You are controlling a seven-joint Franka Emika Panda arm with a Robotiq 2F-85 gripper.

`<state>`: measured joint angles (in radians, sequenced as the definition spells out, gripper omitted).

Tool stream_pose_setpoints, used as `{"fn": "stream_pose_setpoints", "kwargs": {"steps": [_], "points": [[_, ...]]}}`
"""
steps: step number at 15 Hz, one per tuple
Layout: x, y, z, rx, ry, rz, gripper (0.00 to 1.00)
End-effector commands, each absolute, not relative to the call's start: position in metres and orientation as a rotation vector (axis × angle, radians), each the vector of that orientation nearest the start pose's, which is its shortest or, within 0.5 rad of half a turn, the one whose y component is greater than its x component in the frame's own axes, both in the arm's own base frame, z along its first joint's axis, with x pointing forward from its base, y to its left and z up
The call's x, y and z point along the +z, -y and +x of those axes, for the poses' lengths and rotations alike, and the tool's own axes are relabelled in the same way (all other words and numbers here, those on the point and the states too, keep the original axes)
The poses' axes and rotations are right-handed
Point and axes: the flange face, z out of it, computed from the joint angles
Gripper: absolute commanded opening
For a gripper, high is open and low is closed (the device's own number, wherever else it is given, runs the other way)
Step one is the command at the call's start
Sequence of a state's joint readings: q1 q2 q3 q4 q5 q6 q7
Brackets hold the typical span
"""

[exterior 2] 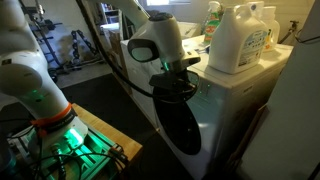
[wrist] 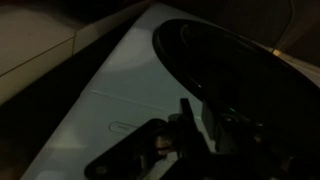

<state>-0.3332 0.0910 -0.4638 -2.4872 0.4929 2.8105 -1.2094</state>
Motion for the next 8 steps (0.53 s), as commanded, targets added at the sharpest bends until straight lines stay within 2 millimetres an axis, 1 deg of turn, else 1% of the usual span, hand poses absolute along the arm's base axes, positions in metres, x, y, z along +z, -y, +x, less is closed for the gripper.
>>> {"fn": "stream_pose_setpoints", "kwargs": {"steps": [1, 5, 8], "points": [[0.274, 0.374, 0.326, -0.538, -0.097, -3.239, 0.00], [0.270, 0.378, 0.328, -0.606, -0.151, -3.254, 0.00], [0.263, 0.380, 0.331, -0.629, -0.189, -3.247, 0.00]]}}
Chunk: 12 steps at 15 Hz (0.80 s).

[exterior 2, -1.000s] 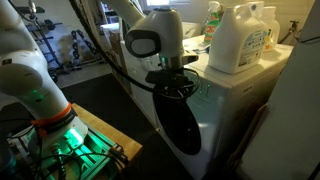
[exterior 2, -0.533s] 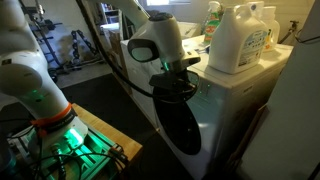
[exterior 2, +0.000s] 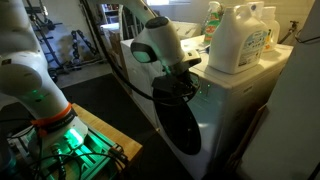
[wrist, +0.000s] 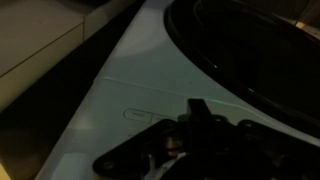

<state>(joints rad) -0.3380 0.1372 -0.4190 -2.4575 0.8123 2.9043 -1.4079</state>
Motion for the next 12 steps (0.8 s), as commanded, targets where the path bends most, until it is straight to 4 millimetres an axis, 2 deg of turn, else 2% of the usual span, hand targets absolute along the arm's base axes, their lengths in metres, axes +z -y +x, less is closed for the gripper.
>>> {"fn": "stream_pose_setpoints", "kwargs": {"steps": [1, 7, 12], "points": [[0.260, 0.380, 0.332, -0.635, -0.197, -3.243, 0.00], [0.241, 0.379, 0.342, -0.657, -0.249, -3.241, 0.00], [0.235, 0.378, 0.350, -0.715, -0.276, -3.222, 0.00]]}}
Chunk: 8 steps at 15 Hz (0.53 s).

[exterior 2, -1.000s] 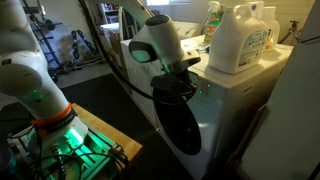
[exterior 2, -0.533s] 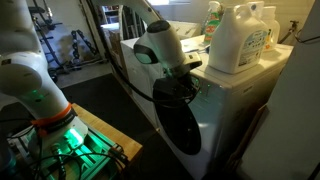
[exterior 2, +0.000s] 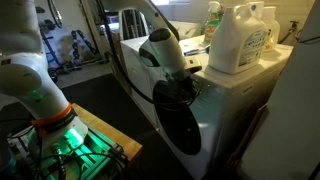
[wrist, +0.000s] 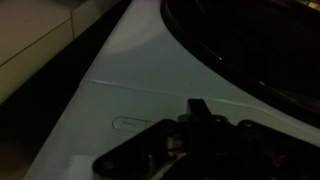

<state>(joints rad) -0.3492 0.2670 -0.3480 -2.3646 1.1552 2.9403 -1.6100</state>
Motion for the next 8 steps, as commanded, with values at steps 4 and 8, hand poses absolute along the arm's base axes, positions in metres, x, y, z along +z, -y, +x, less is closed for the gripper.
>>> {"fn": "stream_pose_setpoints", "kwargs": {"steps": [4, 8], "points": [[0.2322, 0.3787, 0.3516, -0.750, -0.287, -3.212, 0.00], [0.2308, 0.3775, 0.3499, -0.761, -0.302, -3.201, 0.00]]}}
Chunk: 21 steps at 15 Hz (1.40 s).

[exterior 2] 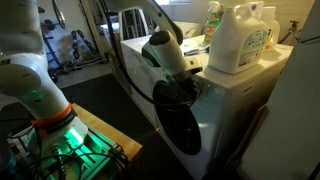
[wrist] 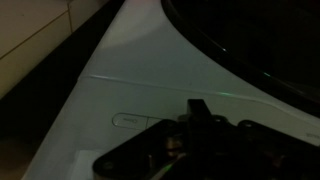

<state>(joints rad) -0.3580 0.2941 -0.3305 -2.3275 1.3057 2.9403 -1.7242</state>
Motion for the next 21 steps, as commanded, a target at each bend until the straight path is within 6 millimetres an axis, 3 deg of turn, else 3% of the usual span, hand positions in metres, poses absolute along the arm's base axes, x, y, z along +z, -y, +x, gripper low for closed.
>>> {"fn": "stream_pose_setpoints", "kwargs": {"steps": [1, 6, 10, 17, 21], "points": [[0.231, 0.377, 0.350, -0.767, -0.306, -3.192, 0.00], [0.226, 0.372, 0.349, -0.748, -0.345, -3.176, 0.00], [0.226, 0.363, 0.337, -0.688, -0.372, -3.197, 0.00], [0.236, 0.356, 0.326, -0.696, -0.424, -3.198, 0.00], [0.246, 0.357, 0.332, -0.735, -0.420, -3.193, 0.00]]}}
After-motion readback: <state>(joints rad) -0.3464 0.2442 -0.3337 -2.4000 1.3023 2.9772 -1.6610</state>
